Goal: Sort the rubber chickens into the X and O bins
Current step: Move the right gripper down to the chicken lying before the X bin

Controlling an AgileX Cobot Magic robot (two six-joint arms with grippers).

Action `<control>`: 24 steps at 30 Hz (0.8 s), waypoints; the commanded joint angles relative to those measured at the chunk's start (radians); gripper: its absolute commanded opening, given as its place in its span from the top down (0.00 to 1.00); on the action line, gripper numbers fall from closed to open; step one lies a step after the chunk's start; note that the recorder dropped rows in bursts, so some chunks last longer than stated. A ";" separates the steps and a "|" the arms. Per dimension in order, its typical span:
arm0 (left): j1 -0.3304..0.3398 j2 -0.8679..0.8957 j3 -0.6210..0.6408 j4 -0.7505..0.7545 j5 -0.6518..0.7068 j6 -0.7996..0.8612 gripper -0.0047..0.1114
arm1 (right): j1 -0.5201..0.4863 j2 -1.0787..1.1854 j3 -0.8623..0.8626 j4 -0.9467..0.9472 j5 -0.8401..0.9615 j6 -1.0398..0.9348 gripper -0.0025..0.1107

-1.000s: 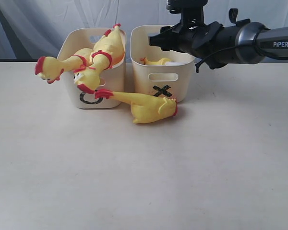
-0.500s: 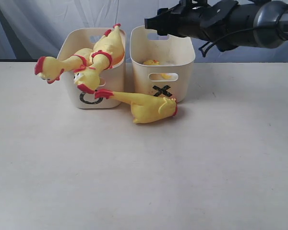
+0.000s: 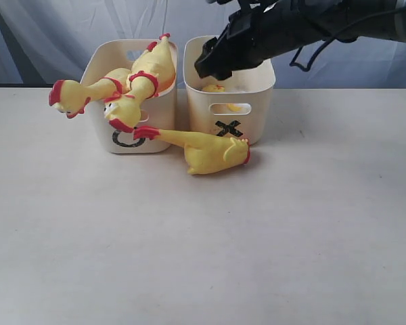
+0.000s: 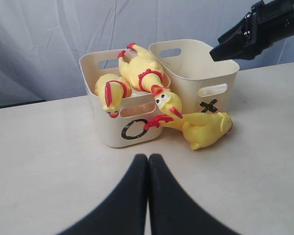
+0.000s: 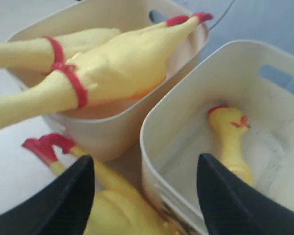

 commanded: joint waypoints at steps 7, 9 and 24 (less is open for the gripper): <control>0.005 -0.006 0.004 0.005 -0.002 0.002 0.96 | 0.078 -0.010 -0.007 -0.070 0.174 -0.184 0.47; 0.005 -0.006 0.004 0.005 -0.002 0.002 0.96 | 0.116 -0.010 -0.007 -0.114 0.179 -0.241 0.47; 0.005 -0.006 0.004 0.006 0.000 0.002 0.96 | 0.172 0.136 0.004 -0.212 0.015 -0.289 0.47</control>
